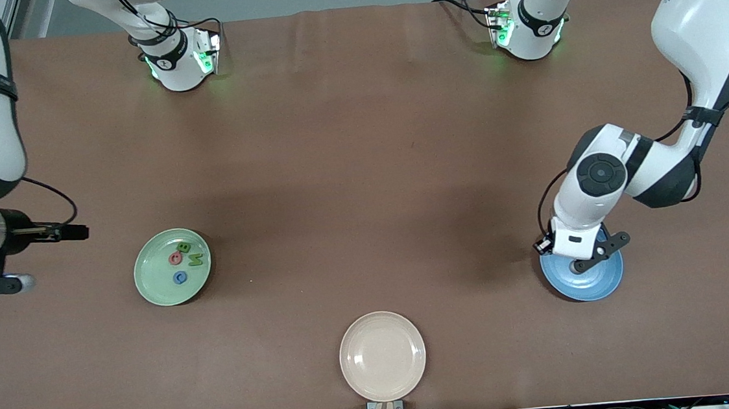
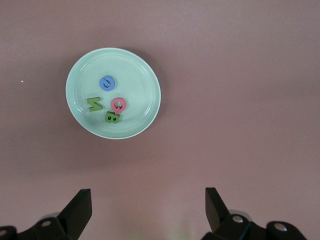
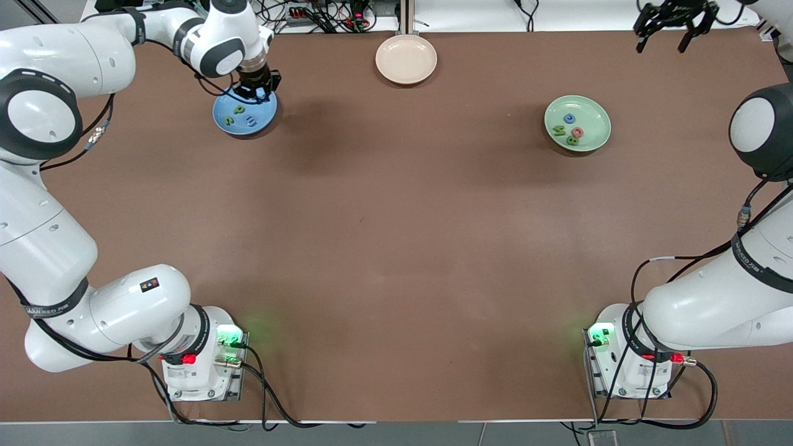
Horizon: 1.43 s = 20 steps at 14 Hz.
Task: Sort upper and lower case letters into plates
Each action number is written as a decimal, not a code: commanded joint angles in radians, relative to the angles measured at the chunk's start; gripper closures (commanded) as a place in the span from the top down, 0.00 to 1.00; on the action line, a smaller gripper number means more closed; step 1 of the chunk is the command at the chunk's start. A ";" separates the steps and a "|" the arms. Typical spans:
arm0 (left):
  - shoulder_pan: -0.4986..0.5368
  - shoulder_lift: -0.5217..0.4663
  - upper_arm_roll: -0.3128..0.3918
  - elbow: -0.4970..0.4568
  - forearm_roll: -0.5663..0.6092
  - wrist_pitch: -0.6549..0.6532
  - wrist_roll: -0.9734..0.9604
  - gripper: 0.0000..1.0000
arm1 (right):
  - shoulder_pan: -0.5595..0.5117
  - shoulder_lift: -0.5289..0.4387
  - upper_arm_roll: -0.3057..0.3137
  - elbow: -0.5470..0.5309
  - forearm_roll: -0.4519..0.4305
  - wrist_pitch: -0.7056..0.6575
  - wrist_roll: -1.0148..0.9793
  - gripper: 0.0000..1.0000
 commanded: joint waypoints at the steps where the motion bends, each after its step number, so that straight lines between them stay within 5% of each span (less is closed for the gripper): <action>1: -0.011 0.009 0.052 0.038 -0.007 -0.014 0.087 0.13 | -0.017 0.009 0.012 0.039 -0.014 -0.020 -0.017 1.00; 4: -0.008 0.012 0.072 0.045 -0.008 -0.006 0.087 0.92 | -0.020 0.007 0.010 0.070 -0.013 -0.022 -0.015 1.00; 5: -0.005 0.006 0.071 0.045 -0.010 -0.006 0.090 1.00 | -0.022 0.009 0.010 0.073 -0.013 -0.020 -0.012 1.00; 11: -0.002 -0.113 0.057 0.088 -0.074 -0.084 0.283 1.00 | -0.010 -0.016 0.014 0.081 -0.013 -0.132 -0.009 1.00; 15: -0.001 -0.211 0.057 0.201 -0.249 -0.297 0.495 1.00 | -0.024 -0.088 0.015 0.058 0.000 -0.144 -0.012 1.00; 20: 0.001 -0.311 0.057 0.378 -0.359 -0.584 0.706 1.00 | -0.022 -0.267 0.018 -0.124 0.001 -0.074 -0.014 1.00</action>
